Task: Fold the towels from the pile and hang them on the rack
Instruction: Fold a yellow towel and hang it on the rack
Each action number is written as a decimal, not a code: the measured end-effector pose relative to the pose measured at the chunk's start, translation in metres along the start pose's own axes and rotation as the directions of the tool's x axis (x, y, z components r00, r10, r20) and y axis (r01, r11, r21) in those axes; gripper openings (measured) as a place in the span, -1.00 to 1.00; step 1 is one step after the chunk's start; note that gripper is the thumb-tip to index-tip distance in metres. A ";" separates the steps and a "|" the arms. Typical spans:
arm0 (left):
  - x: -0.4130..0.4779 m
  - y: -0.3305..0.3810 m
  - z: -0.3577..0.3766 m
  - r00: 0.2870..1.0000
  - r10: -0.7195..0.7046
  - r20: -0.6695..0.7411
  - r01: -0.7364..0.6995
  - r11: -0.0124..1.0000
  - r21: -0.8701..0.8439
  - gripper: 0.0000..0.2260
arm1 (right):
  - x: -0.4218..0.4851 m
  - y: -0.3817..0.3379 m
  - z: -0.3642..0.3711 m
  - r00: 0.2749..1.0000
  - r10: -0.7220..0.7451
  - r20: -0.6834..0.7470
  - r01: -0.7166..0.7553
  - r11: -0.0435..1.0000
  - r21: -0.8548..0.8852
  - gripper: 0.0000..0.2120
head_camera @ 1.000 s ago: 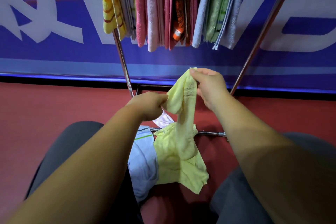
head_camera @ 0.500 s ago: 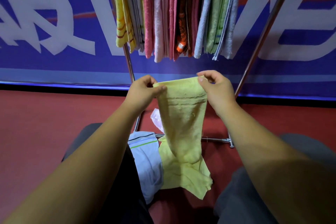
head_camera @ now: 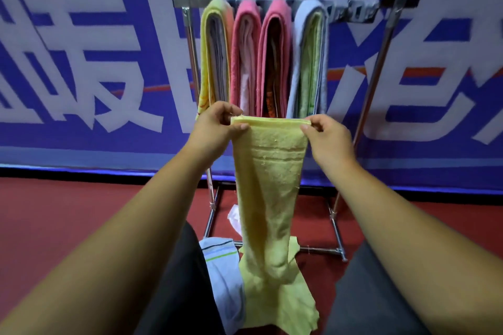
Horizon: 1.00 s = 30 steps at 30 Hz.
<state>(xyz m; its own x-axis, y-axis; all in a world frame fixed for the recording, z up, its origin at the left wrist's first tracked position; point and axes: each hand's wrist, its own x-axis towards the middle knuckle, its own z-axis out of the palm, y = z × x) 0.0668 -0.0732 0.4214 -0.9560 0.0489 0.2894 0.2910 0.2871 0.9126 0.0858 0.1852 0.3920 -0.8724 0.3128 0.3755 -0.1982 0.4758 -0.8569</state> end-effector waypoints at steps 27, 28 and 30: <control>0.056 0.187 -0.046 0.965 -0.060 -0.255 0.041 0.996 -0.080 -0.78 | 0.065 -0.200 -0.068 0.996 0.034 0.084 -0.051 0.977 0.207 -0.87; 0.058 0.187 -0.046 0.959 -0.074 -0.273 0.058 0.996 -0.066 -0.74 | 0.064 -0.203 -0.069 0.995 0.055 0.084 -0.073 0.972 0.221 -0.88; 0.062 0.187 -0.045 0.945 -0.132 -0.299 0.118 0.991 -0.062 -0.67 | 0.062 -0.206 -0.067 0.991 0.098 0.091 -0.118 0.960 0.252 -0.89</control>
<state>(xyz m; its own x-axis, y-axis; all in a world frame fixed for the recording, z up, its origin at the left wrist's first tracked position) 0.0641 -0.0597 0.6229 -0.9302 -0.2780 0.2399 0.1776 0.2312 0.9566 0.1023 0.1624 0.6154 -0.9246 0.2818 0.2564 -0.2003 0.2128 -0.9563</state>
